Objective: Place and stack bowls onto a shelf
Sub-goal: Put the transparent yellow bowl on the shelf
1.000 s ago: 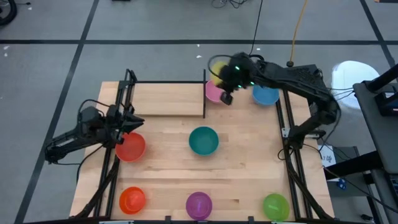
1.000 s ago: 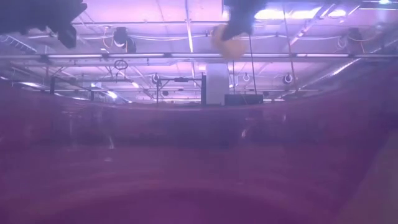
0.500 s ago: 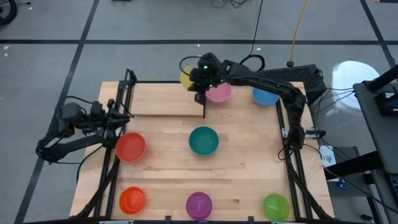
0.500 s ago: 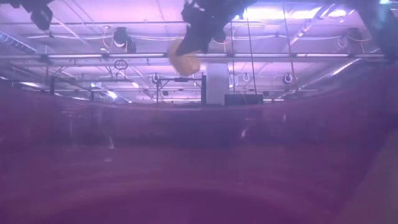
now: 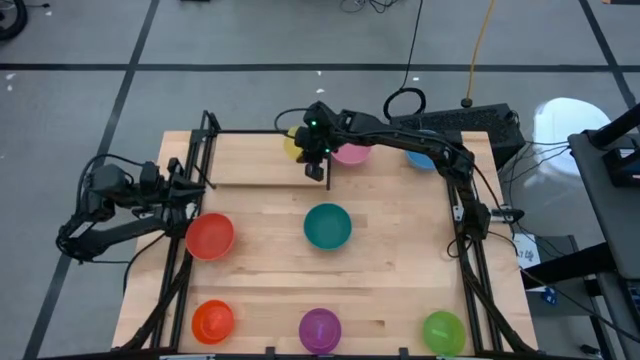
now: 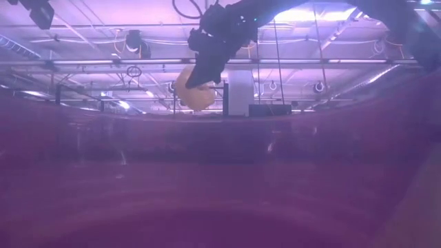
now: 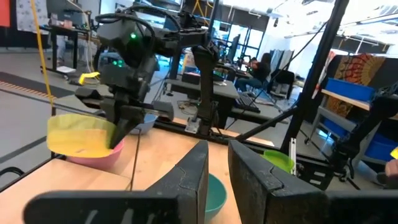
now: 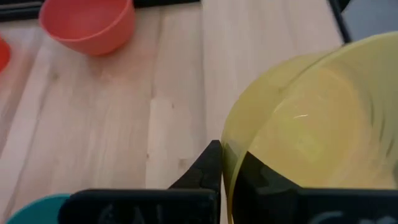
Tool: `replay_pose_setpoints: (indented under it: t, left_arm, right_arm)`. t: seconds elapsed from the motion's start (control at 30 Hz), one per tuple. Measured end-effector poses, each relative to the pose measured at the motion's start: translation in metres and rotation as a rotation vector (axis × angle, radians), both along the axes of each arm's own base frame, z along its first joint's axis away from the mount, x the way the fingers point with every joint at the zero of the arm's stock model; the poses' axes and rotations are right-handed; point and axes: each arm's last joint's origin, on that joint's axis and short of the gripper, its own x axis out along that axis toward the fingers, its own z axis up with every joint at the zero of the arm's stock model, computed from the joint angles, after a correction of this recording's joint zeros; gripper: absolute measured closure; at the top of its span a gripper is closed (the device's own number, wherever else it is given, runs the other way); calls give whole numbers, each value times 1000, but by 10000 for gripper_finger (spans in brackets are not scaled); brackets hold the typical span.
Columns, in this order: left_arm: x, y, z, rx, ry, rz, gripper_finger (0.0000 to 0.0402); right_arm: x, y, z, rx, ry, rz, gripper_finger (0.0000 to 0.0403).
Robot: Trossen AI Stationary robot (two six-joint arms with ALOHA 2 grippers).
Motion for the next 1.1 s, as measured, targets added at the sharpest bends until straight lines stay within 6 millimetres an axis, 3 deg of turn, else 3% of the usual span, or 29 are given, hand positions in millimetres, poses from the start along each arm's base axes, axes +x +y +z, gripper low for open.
replay_pose_setpoints:
  t: [0.33,0.73,0.93,1.1]
  left_arm:
    - [0,0,-1,-4,8,16,334]
    - [0,0,-2,-10,19,14,334]
    - [0,0,-2,-10,19,13,334]
    - [0,0,-2,-10,18,12,334]
  right_arm:
    - [8,6,5,-27,-71,25,403]
    - [19,-1,-41,-23,71,-17,403]
    - [23,-7,-64,-113,144,-49,403]
    - [23,-13,-67,-119,144,-60,403]
